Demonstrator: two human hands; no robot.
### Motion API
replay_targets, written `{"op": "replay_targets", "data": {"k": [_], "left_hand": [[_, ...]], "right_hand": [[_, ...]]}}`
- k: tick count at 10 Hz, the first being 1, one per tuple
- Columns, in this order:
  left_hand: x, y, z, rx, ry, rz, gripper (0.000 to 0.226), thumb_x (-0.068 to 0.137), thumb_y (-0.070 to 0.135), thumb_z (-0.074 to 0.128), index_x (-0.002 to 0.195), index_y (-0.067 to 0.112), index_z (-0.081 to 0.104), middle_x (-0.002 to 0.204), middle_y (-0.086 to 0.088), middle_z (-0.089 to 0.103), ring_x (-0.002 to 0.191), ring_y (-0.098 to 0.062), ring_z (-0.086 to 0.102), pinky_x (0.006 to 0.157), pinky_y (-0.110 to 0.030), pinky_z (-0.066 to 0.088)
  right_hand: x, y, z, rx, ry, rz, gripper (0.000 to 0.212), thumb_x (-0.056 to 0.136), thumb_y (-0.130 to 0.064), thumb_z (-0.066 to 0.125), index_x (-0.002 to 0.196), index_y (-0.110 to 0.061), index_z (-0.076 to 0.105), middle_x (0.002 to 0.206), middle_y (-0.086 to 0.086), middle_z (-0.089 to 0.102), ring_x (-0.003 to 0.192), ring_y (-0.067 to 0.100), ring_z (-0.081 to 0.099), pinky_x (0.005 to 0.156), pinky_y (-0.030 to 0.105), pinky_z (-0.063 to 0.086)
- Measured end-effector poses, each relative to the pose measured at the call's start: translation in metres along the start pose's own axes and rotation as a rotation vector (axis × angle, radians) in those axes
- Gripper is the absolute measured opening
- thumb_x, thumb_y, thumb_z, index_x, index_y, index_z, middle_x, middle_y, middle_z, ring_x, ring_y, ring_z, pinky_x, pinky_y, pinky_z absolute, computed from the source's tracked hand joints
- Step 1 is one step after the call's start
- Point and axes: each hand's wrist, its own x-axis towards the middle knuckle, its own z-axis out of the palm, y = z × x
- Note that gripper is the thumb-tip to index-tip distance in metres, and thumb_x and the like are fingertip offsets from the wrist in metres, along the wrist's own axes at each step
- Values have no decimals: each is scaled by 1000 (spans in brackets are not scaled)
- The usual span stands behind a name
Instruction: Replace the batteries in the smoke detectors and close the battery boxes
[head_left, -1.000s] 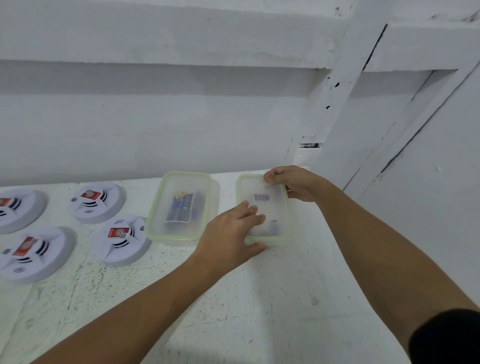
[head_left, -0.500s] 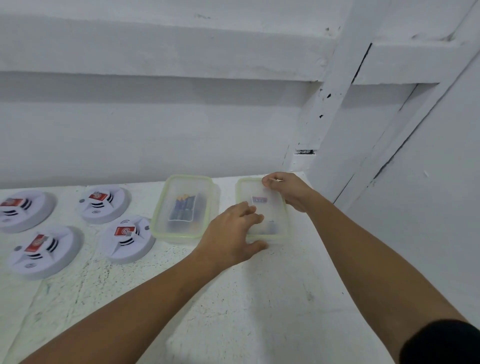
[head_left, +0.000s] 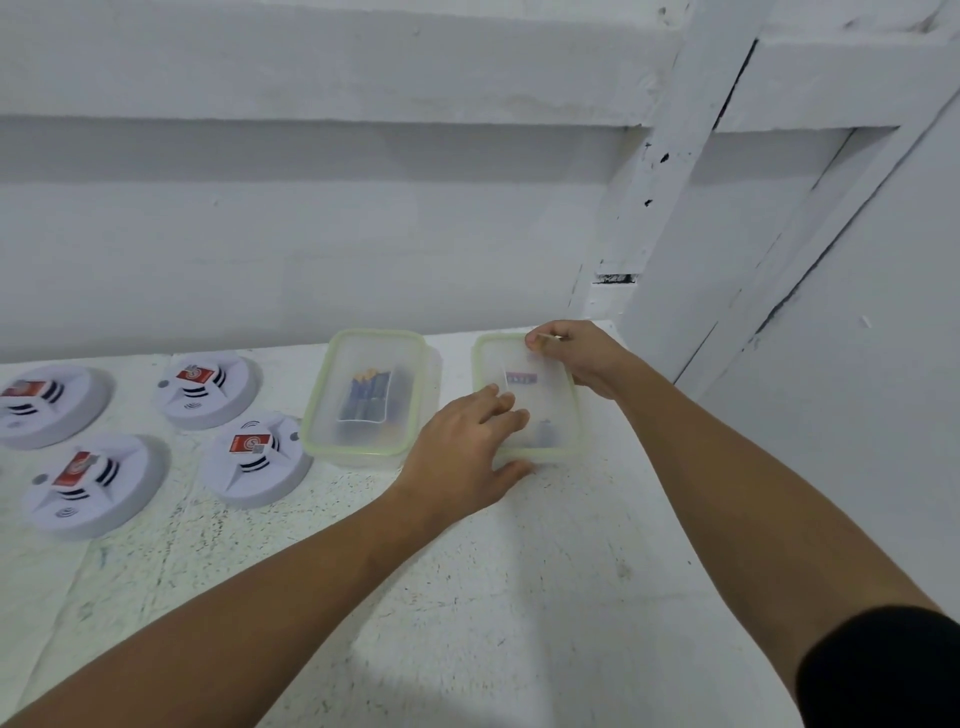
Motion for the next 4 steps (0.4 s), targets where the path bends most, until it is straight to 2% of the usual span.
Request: {"op": "replay_targets", "data": {"k": [1, 2, 3, 4], "left_hand": [[7, 1, -12, -86, -66, -58, 55, 63, 42, 83, 109, 14, 69, 111, -6, 66, 108, -26, 62, 84, -37, 53], [14, 1, -20, -152, -213, -152, 67, 65, 53, 78, 122, 22, 61, 119, 4, 56, 116, -13, 46, 91, -24, 37], [20, 4, -33, -242, -304, -204, 75, 58, 59, 79, 122, 24, 60, 114, 8, 51, 108, -9, 41, 86, -20, 34], [26, 4, -43, -316, -338, -258, 60, 65, 57, 77, 114, 24, 65, 112, 8, 54, 106, -8, 46, 87, -21, 37]], "right_hand": [[-3, 0, 1, 24, 22, 3, 17, 89, -32, 64, 99, -18, 67, 89, -2, 67, 76, 13, 64, 62, 25, 49], [-6, 2, 6, 20, 80, 4, 25, 87, -38, 65, 103, -18, 68, 96, -2, 68, 84, 17, 64, 65, 25, 47], [-10, -4, 9, 10, 135, 19, 31, 85, -39, 67, 107, -16, 67, 97, -2, 65, 76, 13, 59, 55, 22, 40], [-10, -6, 12, -45, 207, 42, 39, 83, -39, 70, 114, -16, 61, 107, -1, 61, 86, 15, 58, 58, 25, 41]]}}
